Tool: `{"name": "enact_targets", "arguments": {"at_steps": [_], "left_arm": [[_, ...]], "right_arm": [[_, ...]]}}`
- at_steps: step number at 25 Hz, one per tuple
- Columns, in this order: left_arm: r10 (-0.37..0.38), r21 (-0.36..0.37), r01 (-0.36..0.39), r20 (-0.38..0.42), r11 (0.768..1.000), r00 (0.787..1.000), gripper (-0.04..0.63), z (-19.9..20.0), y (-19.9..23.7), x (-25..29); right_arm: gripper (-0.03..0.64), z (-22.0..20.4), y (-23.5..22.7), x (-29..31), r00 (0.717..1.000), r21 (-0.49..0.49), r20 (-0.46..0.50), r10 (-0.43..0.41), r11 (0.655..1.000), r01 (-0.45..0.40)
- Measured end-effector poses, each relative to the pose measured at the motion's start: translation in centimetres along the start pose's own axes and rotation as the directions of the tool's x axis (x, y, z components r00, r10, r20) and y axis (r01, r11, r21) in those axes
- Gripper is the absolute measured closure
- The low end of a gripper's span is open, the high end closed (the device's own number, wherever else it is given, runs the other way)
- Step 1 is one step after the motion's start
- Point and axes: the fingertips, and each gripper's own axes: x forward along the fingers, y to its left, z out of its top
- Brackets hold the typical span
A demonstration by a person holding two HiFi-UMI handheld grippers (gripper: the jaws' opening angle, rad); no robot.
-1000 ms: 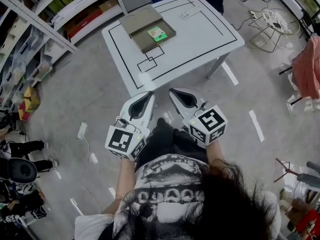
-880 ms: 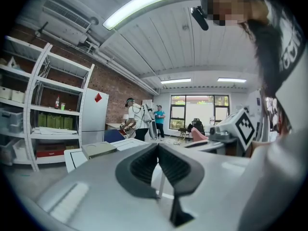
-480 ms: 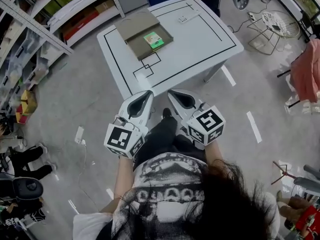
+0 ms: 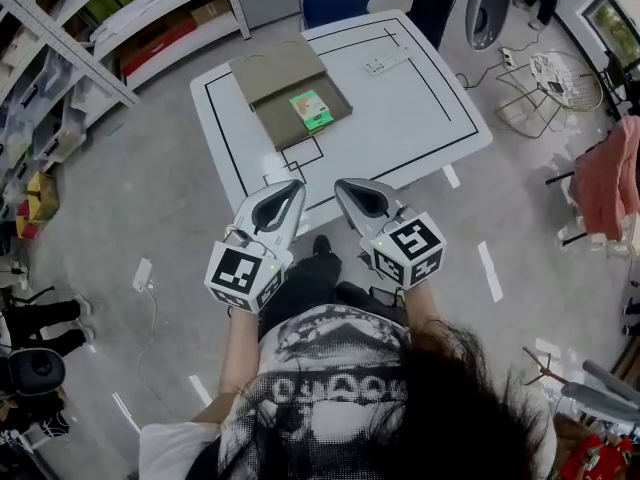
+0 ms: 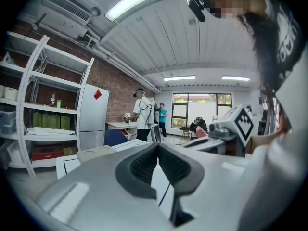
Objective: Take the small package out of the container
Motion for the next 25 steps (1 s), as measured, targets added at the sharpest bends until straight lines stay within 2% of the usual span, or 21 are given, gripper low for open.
{"name": "enact_targets", "arguments": {"at_steps": [13,20,25], "left_arm": [[0.014,-0.044,-0.015,-0.025,0.999,1.0,0.595,-0.6,7.9,5.2],[0.004,-0.052,-0.005,-0.018,0.999,1.0,0.595,-1.0,9.4,6.5],[0.02,-0.066,-0.021,-0.009,0.998,1.0,0.595,-0.7,9.8,6.2]], "right_arm": [[0.62,0.0,-5.8,8.7,0.994,0.002,-0.113,-0.003,1.0,0.003],[0.617,-1.3,-8.3,11.6,0.986,0.0,-0.166,-0.024,1.0,0.024],[0.601,-2.5,-9.6,13.5,0.97,-0.042,-0.243,-0.006,0.999,-0.005]]}}
